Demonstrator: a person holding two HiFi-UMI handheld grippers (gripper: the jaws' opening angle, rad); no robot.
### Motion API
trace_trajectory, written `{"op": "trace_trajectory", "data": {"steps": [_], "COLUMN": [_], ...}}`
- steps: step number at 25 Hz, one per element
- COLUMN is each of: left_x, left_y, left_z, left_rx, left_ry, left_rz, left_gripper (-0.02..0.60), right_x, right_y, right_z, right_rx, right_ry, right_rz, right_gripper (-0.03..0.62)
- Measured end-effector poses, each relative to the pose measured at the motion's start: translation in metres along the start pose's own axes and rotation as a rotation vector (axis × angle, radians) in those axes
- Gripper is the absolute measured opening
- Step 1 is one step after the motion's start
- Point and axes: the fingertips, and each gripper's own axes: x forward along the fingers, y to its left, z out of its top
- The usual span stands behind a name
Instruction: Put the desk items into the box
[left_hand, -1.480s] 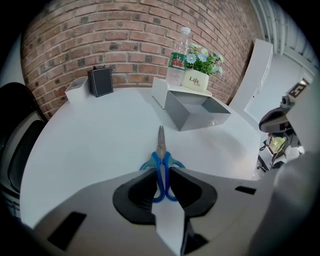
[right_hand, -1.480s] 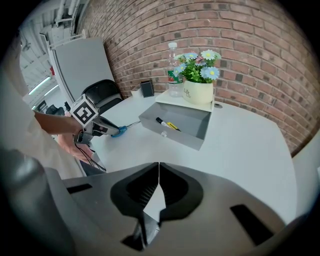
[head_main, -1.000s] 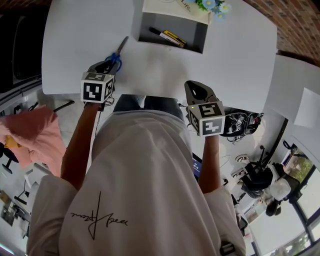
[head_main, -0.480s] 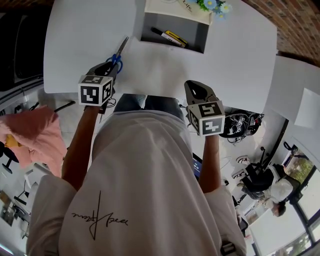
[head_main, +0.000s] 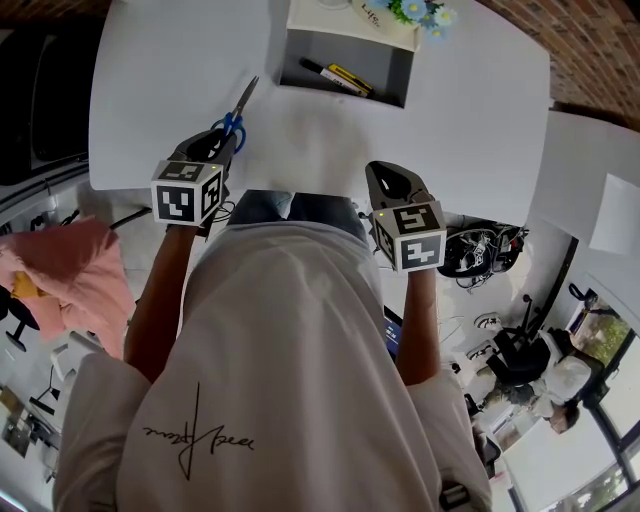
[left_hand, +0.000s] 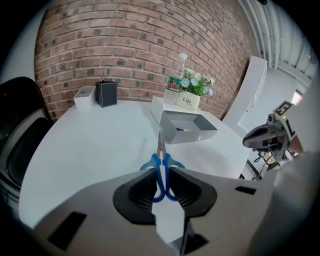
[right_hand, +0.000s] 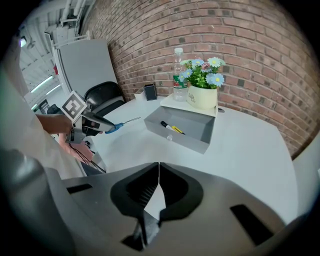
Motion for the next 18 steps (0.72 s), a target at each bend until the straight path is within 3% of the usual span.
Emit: {"op": "trace_trajectory", "data": {"steps": [5, 10, 18], "left_x": [-0.008, -0.014, -0.013], "left_y": [-0.004, -0.013, -0.026], "left_z": [0.004, 0.015, 0.030], "left_rx": [0.010, -0.027, 0.053], "left_ry": [-0.012, -0.037, -0.045], "left_rz": [-0.015, -0.053, -0.091], "left_gripper": [0.086, 0.086, 0.086], "right_x": [-0.001, -0.002, -0.002], "right_y": [-0.005, -0.010, -0.015], "right_z": [0.001, 0.005, 0.010], "right_rx": [0.002, 0.009, 0.024], "right_ry": [-0.008, -0.023, -0.028], "right_rz": [-0.013, -0.025, -0.039], "right_gripper": [0.028, 0.028, 0.028]}}
